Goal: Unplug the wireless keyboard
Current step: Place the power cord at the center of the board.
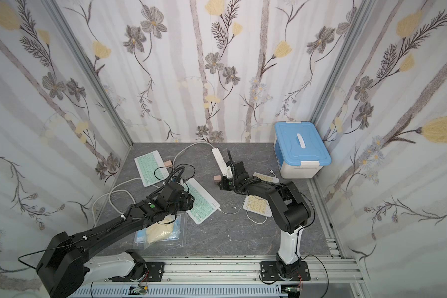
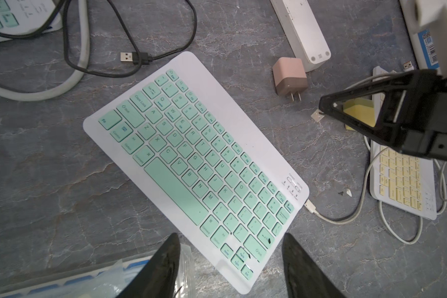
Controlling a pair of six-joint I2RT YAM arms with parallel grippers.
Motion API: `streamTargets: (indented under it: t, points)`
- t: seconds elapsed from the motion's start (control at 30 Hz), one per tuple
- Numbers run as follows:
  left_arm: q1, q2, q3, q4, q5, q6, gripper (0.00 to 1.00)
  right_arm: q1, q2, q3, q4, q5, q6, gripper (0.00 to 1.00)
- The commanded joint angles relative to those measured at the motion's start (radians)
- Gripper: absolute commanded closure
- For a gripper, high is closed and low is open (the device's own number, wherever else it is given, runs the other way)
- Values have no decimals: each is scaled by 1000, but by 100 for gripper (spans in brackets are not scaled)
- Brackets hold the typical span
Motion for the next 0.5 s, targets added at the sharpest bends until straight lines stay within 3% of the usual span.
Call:
streamTargets:
  t: [0.0,0.13,0.2,0.27,0.47]
  points:
    - [5,-32,-21,-28,-18,-28,35,1,44,41,25,24,3,100]
    - [8,-50,-38,-38,-20,-33,34,3,73,50,15,36,-3,94]
    - [10,-46,-40,-34,-18,-34,33,3,69,47,3,36,-9,84]
    - [9,-35,-34,-24,-13,-33,33,3,51,43,-15,35,-19,65]
    - [11,15,-2,-5,-1,-28,31,2,-63,12,-59,43,-47,39]
